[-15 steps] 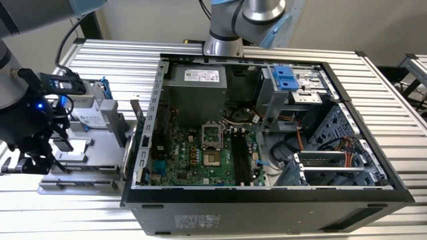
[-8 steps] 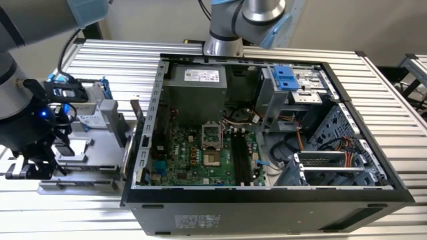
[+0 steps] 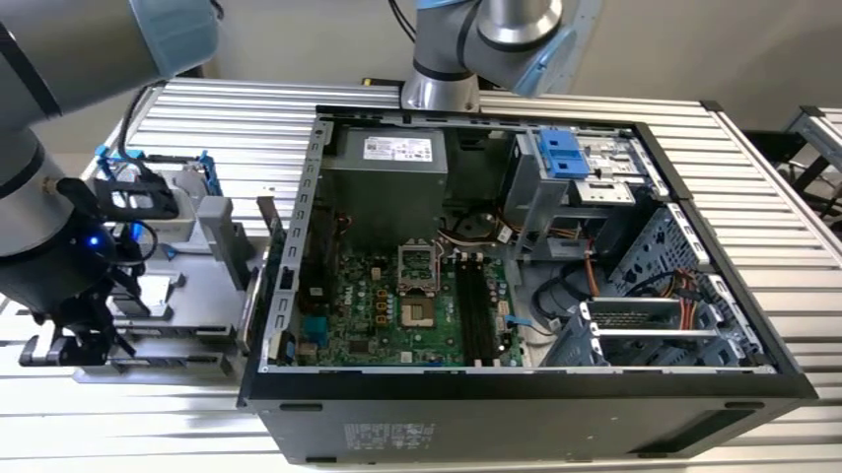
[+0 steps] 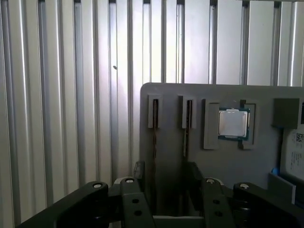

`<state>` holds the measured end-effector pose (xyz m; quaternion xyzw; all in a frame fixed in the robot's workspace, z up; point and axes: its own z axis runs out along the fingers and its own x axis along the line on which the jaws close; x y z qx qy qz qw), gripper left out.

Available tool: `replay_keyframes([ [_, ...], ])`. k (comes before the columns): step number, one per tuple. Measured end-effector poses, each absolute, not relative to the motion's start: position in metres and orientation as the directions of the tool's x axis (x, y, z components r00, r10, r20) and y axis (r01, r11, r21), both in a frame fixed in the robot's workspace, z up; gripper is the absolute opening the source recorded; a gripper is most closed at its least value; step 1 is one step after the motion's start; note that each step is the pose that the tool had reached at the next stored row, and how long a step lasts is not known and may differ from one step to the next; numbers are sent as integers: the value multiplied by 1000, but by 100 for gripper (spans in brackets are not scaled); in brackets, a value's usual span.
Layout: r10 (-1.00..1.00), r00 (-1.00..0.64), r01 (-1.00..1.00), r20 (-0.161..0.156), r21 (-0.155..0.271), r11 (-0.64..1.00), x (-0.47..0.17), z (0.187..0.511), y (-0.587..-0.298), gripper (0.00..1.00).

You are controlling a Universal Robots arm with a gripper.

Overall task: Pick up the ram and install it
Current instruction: 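Pick up the ram and move it above insertion slot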

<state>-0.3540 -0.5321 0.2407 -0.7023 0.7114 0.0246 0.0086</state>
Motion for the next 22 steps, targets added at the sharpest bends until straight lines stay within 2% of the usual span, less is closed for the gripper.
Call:
replay_keyframes([
  [22, -999, -16, -999, -47, 33, 14, -355, 209, -536, 100],
])
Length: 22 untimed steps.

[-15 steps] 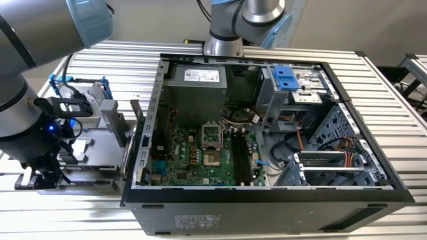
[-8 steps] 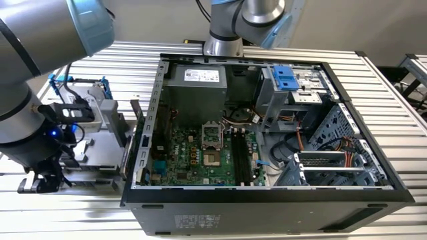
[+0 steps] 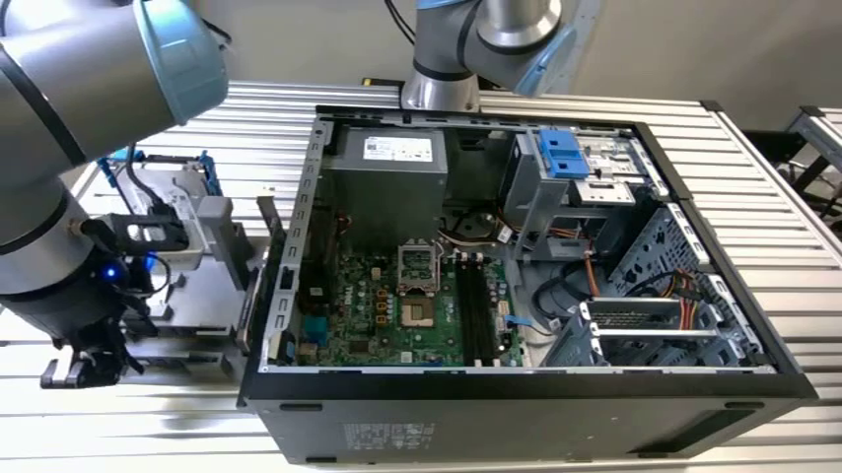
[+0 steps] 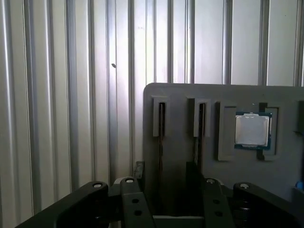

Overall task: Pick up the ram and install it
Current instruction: 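Pick up the ram and move it above insertion slot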

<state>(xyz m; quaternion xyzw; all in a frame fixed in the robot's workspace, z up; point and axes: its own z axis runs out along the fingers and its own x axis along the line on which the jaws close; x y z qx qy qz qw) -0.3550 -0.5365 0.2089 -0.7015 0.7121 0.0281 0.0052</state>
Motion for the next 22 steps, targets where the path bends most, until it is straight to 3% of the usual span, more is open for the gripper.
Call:
replay_keyframes([
  [22, -999, -12, -999, -47, 37, 10, -358, 194, -536, 100],
])
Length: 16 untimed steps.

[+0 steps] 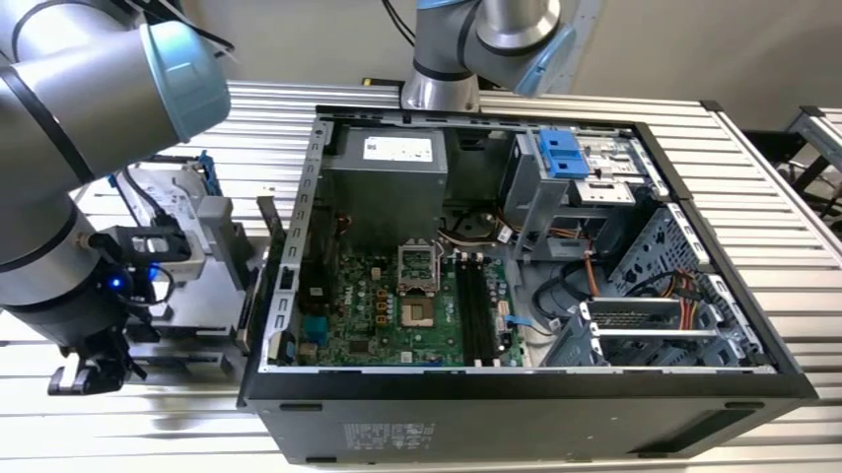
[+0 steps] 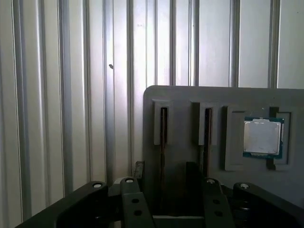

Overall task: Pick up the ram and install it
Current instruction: 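Pick up the ram and move it above insertion slot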

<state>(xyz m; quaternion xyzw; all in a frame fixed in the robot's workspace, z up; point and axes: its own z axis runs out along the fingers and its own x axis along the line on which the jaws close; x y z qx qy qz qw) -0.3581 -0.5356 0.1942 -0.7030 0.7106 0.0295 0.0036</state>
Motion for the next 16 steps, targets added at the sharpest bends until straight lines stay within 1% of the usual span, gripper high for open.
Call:
replay_keyframes([
  [16, -999, -5, -999, -47, 36, 3, -358, 194, -536, 100],
])
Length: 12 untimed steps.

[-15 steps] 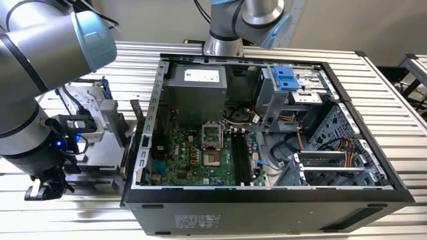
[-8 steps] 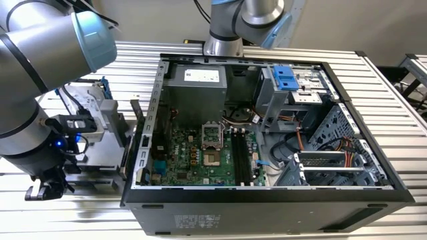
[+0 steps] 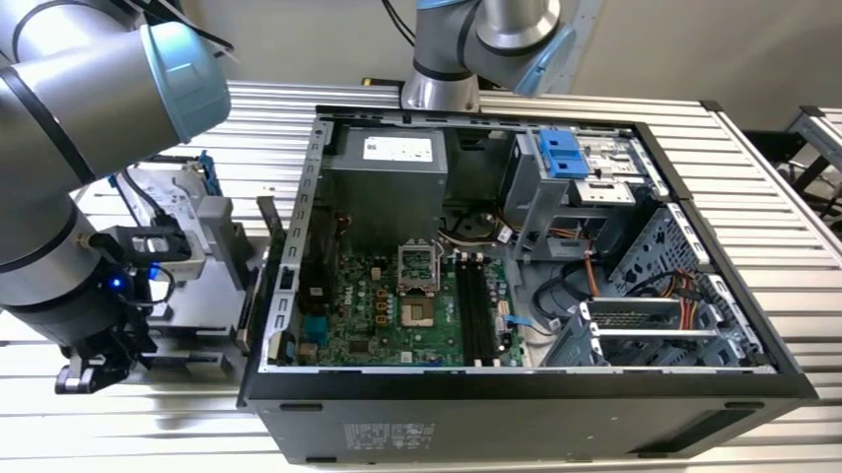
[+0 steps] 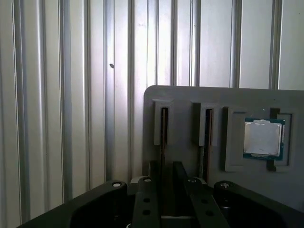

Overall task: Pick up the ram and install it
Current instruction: 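Pick up the ram and move it above insertion slot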

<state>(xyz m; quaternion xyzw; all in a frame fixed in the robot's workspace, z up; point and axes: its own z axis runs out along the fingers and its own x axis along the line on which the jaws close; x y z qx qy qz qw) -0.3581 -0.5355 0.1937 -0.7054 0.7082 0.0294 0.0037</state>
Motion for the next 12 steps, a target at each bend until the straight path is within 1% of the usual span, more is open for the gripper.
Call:
replay_keyframes([
  [12, -999, 9, -999, -47, 36, -11, -358, 194, -535, 100],
])
